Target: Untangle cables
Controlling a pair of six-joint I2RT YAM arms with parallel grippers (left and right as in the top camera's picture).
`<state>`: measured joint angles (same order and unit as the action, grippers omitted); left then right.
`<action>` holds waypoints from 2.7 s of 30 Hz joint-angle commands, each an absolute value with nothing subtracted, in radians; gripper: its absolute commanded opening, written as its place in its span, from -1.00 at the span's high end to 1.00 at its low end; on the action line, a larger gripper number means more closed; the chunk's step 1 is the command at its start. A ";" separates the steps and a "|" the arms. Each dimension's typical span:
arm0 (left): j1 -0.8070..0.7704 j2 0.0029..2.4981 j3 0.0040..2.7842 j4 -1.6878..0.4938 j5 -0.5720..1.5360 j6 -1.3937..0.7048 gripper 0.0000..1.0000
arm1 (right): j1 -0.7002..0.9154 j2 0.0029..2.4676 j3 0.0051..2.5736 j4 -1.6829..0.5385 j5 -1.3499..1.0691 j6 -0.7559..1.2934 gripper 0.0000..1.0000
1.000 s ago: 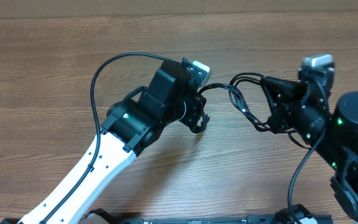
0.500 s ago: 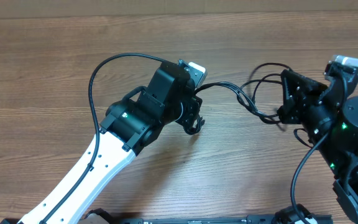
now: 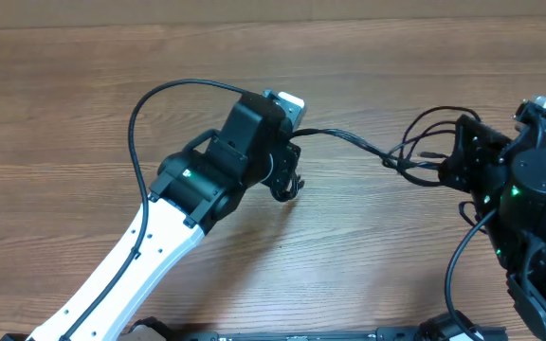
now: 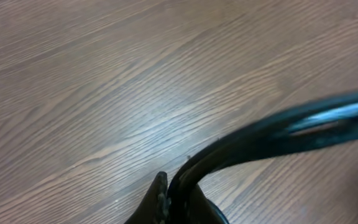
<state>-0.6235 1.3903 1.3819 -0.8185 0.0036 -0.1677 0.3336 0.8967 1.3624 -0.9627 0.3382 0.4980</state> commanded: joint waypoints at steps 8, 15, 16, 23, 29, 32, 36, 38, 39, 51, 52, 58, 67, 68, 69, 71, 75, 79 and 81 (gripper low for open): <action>-0.431 1.386 1.394 -0.863 -0.059 -0.295 0.91 | 0.324 0.875 1.383 -1.052 0.601 0.502 0.92; -0.347 1.386 1.394 -0.863 -0.051 -0.322 0.92 | 0.324 0.875 1.382 -1.105 0.689 0.501 0.92; -0.343 1.386 1.394 -0.863 -0.050 -0.322 0.92 | 0.324 0.875 1.382 -1.108 0.693 0.501 0.92; -0.305 1.386 1.394 -0.863 -0.048 -0.340 0.92 | 0.324 0.875 1.382 -1.132 0.717 0.501 0.92; -0.295 1.386 1.394 -0.864 -0.047 -0.340 0.92 | 0.324 0.875 1.381 -1.157 0.726 0.501 0.92; -0.295 1.386 1.394 -0.863 -0.028 -0.336 0.91 | 0.324 0.875 1.380 -1.172 0.730 0.501 0.53; -0.295 1.386 1.394 -0.850 0.041 -0.260 0.91 | 0.324 0.887 1.380 -1.209 0.732 0.502 -0.26; -0.295 1.386 1.394 -0.834 0.128 -0.184 0.91 | 0.324 0.897 1.380 -1.229 0.727 0.502 -0.65; -0.295 1.386 1.394 -0.820 0.200 -0.124 0.91 | 0.324 0.904 1.380 -1.237 0.715 0.502 -0.89; -0.295 1.386 1.394 -0.777 0.474 0.031 0.92 | 0.324 1.000 1.380 -1.239 0.547 0.485 -0.99; -0.295 1.385 1.394 -0.777 0.479 0.031 0.92 | 0.324 1.015 1.380 -1.233 0.519 0.451 -1.00; -0.295 1.385 1.399 -0.773 0.541 0.031 0.91 | 0.324 1.099 1.380 -1.154 0.242 0.147 -1.00; -0.295 1.384 1.440 -0.773 0.656 0.019 0.92 | 0.324 1.213 1.380 -1.103 -0.233 -0.193 -1.00; -0.295 1.383 1.451 -0.770 0.682 0.017 0.91 | 0.324 1.232 1.380 -1.090 -0.264 -0.192 -1.00; -0.295 1.383 1.460 -0.767 0.685 -0.008 0.92 | 0.324 1.242 1.380 -1.085 -0.282 -0.192 -1.00; -0.295 1.383 1.473 -0.752 0.686 -0.067 0.91 | 0.324 1.263 1.380 -1.077 -0.320 -0.193 -1.00; -0.295 1.383 1.497 -0.714 0.752 -0.147 0.92 | 0.325 1.295 1.379 -1.059 -0.363 -0.218 -1.00; -0.295 1.382 1.509 -0.653 0.799 -0.306 0.91 | 0.325 1.339 1.379 -1.007 -0.420 -0.245 -0.96; -0.295 1.382 1.509 -0.641 0.799 -0.365 0.91 | 0.325 1.352 1.379 -0.986 -0.433 -0.244 -0.92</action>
